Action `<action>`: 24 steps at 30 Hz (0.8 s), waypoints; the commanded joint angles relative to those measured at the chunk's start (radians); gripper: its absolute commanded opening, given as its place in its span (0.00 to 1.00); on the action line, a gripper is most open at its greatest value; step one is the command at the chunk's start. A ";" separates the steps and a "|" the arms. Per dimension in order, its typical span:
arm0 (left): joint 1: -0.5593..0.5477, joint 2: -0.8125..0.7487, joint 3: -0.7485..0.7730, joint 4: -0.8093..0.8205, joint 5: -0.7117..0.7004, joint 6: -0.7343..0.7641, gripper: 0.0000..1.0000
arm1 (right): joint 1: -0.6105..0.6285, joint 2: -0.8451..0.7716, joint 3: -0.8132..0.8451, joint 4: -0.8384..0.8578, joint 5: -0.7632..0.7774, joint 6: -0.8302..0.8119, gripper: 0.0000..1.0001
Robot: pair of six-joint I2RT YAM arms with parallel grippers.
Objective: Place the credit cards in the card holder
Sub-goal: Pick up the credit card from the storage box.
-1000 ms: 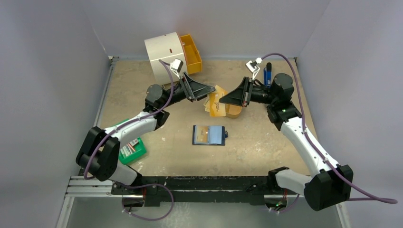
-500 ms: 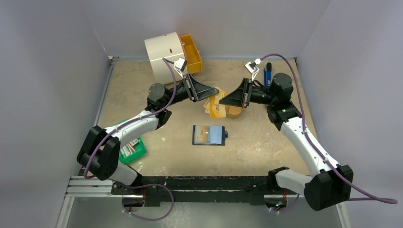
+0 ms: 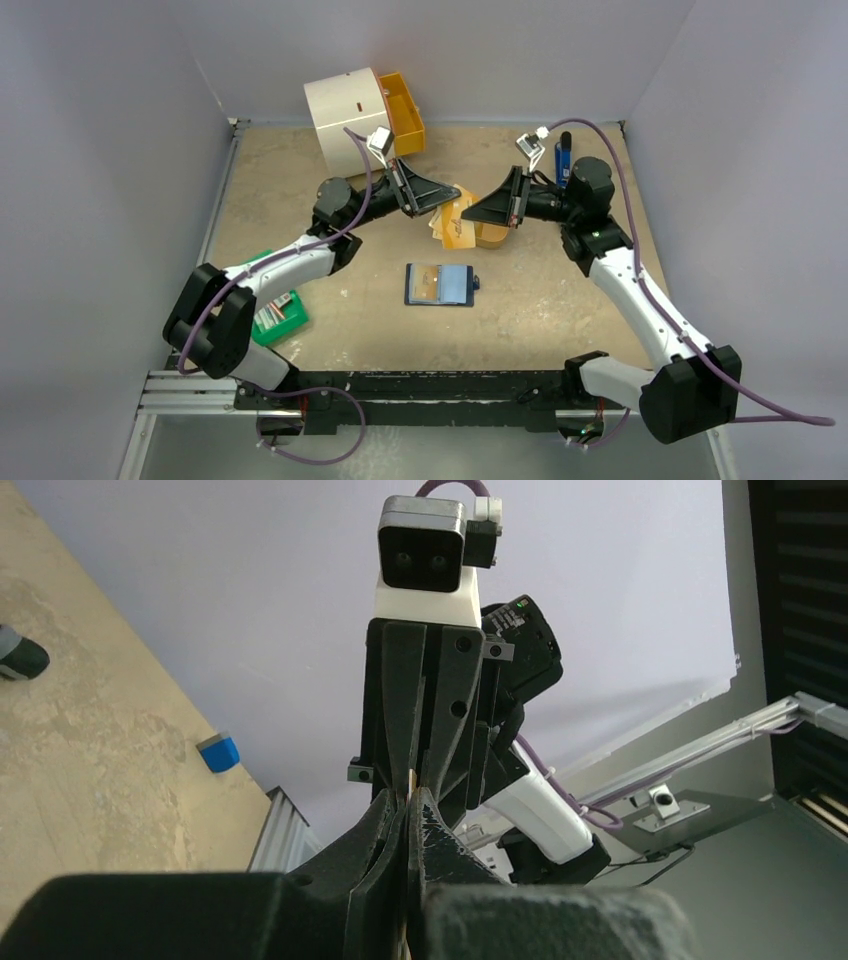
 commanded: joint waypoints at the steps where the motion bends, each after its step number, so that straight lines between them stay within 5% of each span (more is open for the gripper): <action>1: 0.011 0.031 -0.024 0.012 -0.107 -0.060 0.00 | 0.004 0.012 -0.048 0.099 0.003 0.111 0.00; 14: 0.060 0.226 0.025 0.067 -0.088 -0.170 0.00 | -0.046 0.135 -0.072 0.157 0.006 0.207 0.00; 24: 0.083 0.359 0.114 0.045 -0.072 -0.158 0.00 | -0.087 0.267 -0.057 0.259 -0.042 0.247 0.18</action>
